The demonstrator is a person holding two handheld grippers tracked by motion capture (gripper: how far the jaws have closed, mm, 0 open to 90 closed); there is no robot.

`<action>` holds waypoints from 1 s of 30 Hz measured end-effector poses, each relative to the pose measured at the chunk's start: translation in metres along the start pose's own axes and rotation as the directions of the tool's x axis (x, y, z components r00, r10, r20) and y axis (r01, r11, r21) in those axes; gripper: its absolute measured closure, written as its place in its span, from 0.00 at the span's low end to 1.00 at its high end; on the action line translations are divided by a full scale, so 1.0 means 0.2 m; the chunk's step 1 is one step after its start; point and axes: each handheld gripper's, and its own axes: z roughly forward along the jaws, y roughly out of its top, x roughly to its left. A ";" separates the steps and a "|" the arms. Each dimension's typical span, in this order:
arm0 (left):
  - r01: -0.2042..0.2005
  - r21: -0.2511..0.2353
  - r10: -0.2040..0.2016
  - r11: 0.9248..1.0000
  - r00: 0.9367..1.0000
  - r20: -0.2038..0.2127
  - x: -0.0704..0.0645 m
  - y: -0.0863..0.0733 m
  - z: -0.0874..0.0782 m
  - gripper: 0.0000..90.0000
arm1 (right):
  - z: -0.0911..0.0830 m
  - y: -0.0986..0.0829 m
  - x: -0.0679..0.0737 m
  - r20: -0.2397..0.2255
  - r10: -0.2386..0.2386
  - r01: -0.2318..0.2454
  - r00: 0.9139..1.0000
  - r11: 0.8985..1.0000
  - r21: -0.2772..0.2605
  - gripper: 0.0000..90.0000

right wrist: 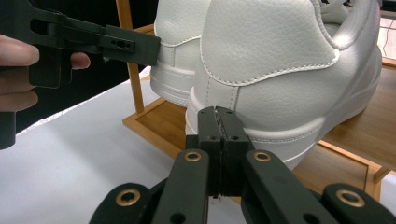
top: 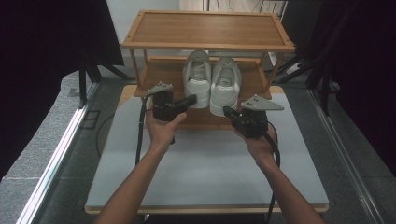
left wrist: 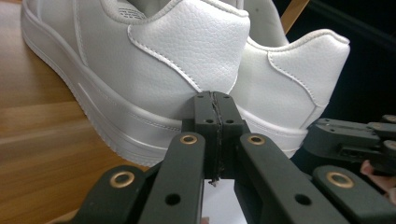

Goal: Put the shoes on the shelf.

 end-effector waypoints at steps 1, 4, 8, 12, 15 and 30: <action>0.013 -0.003 -0.013 1.000 1.000 0.010 0.00 0.00 0.00 1.00 | 0.00 0.00 0.00 0.008 -0.013 0.013 1.000 1.000 0.006 0.99; 0.009 -0.001 -0.009 1.000 1.000 0.009 0.00 0.00 0.00 1.00 | 0.02 0.01 -0.02 0.006 0.017 -0.017 1.000 1.000 0.014 0.99; 0.012 0.000 -0.012 1.000 1.000 0.013 0.01 0.00 0.00 1.00 | 0.05 0.02 -0.05 0.003 0.030 -0.030 1.000 0.999 0.023 0.99; 0.022 0.000 -0.022 1.000 1.000 0.023 0.01 -0.01 0.00 1.00 | 0.08 0.04 -0.06 0.028 0.026 -0.027 0.999 0.999 0.031 0.99; 0.029 0.003 -0.030 1.000 0.999 0.027 0.01 -0.02 0.01 1.00 | 0.10 0.04 -0.08 0.029 0.034 -0.034 0.999 0.999 0.031 0.99; 0.036 0.008 -0.036 0.999 0.998 0.057 0.02 -0.02 0.01 0.95 | 0.12 0.04 -0.10 0.013 0.065 -0.065 0.998 0.998 0.022 0.92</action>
